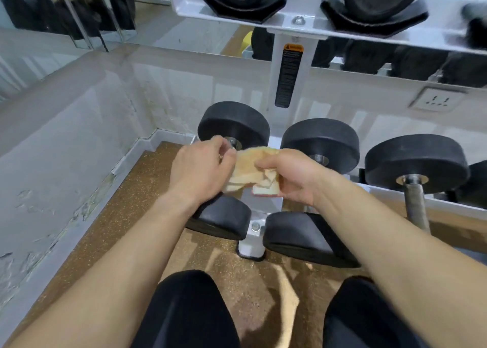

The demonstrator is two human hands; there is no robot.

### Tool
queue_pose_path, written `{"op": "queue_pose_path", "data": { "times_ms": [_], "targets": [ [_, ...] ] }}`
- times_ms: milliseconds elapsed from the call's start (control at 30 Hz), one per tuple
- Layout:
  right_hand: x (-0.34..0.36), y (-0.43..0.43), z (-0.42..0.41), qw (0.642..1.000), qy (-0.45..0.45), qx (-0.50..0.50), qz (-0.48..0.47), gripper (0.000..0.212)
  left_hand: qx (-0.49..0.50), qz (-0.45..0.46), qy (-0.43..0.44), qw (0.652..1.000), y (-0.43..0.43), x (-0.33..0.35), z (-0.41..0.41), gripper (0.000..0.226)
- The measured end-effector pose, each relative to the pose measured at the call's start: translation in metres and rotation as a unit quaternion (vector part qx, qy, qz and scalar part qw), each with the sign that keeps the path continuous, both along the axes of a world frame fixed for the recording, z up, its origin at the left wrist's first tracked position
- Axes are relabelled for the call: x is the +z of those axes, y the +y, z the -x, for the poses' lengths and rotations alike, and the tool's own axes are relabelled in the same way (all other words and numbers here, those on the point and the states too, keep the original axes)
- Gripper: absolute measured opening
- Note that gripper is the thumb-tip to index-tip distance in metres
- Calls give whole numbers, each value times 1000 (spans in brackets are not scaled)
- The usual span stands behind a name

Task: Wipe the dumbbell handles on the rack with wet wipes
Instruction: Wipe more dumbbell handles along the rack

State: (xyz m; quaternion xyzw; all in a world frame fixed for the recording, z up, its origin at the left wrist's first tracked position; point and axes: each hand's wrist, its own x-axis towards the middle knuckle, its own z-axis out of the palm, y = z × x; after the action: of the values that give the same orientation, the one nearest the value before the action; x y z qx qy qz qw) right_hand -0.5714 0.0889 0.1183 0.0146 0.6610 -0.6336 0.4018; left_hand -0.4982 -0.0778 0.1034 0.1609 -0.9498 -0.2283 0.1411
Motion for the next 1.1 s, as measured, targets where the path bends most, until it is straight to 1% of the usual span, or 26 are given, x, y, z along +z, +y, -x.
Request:
{"op": "queue_pose_path", "data": {
  "times_ms": [33, 67, 100, 133, 167, 200, 267, 333, 400, 467, 500, 533, 567, 600, 633, 667, 700, 767, 800, 833, 867, 933, 1000, 1033, 1067, 1100],
  "targets": [
    [8, 13, 1, 1000, 10, -5, 17, 21, -45, -91, -3, 995, 13, 5, 4, 30],
    [13, 26, 3, 999, 20, 0, 34, 20, -78, -210, -9, 975, 27, 9, 9, 35],
    [18, 37, 5, 998, 25, 9, 49, 20, -93, -298, -16, 950, 39, 12, 14, 43],
    [19, 48, 8, 998, 28, 20, 58, 20, -100, -343, -20, 934, 48, 12, 20, 52],
    [20, 58, 12, 997, 28, 25, 61, 20, -103, -367, -24, 924, 54, 10, 25, 56],
    [19, 67, 18, 997, 30, 23, 60, 19, -104, -384, -24, 917, 59, 8, 30, 53],
    [16, 84, 29, 997, 44, 4, 56, 21, -106, -414, -22, 904, 64, 4, 36, 30],
    [12, 98, 38, 996, 73, -4, 43, 24, -114, -472, -19, 874, 67, 1, 38, 6],
    [9, 110, 43, 995, 87, 1, 38, 25, -128, -536, -34, 834, 72, 0, 41, 15],
    [7, 119, 47, 995, 94, 10, 42, 25, -139, -567, -57, 810, 77, 1, 44, 25],
    [7, 123, 48, 995, 92, 16, 44, 22, -144, -579, -70, 800, 80, 2, 45, 26],
    [7, 126, 50, 995, 88, 19, 48, 20, -146, -596, -89, 784, 82, 1, 47, 21],
    [7, 129, 52, 995, 82, 17, 52, 22, -141, -627, -110, 758, 84, 2, 48, 9],
    [7, 131, 53, 995, 78, 16, 57, 26, -138, -658, -136, 727, 86, 2, 49, 21],
    [8, 132, 53, 995, 76, 19, 58, 25, -130, -676, -161, 707, 88, 2, 51, 41],
    [8, 133, 54, 995, 82, 26, 53, 21, -131, -679, -171, 702, 90, 1, 52, 51],
    [9, 133, 54, 994, 93, 35, 46, 21, -124, -665, -166, 718, 93, -1, 54, 54],
    [7, 132, 57, 993, 112, 42, 19, 27, -104, -616, -124, 771, 95, -6, 57, 54],
    [6, 132, 57, 993, 114, 34, 8, 26, -96, -595, -101, 791, 96, -8, 58, 53],
    [5, 133, 57, 993, 114, 27, 2, 25, -87, -583, -80, 804, 97, -9, 58, 51],
    [4, 133, 58, 993, 114, 25, -2, 26, -82, -584, -60, 805, 97, -10, 57, 48],
    [0, 135, 58, 993, 109, 39, -16, 29, -76, -602, -25, 795, 97, -11, 56, 41],
    [-2, 137, 57, 993, 101, 53, -27, 23, -71, -605, 16, 793, 99, -12, 56, 25],
    [-3, 137, 56, 994, 95, 52, -28, 17, -66, -592, 37, 803, 100, -13, 56, 18],
    [-4, 137, 56, 994, 92, 50, -25, 14, -61, -563, 56, 822, 101, -14, 58, 15],
    [-4, 137, 54, 995, 89, 48, -20, 12, -55, -518, 72, 850, 102, -16, 60, 13]
  ]
}}
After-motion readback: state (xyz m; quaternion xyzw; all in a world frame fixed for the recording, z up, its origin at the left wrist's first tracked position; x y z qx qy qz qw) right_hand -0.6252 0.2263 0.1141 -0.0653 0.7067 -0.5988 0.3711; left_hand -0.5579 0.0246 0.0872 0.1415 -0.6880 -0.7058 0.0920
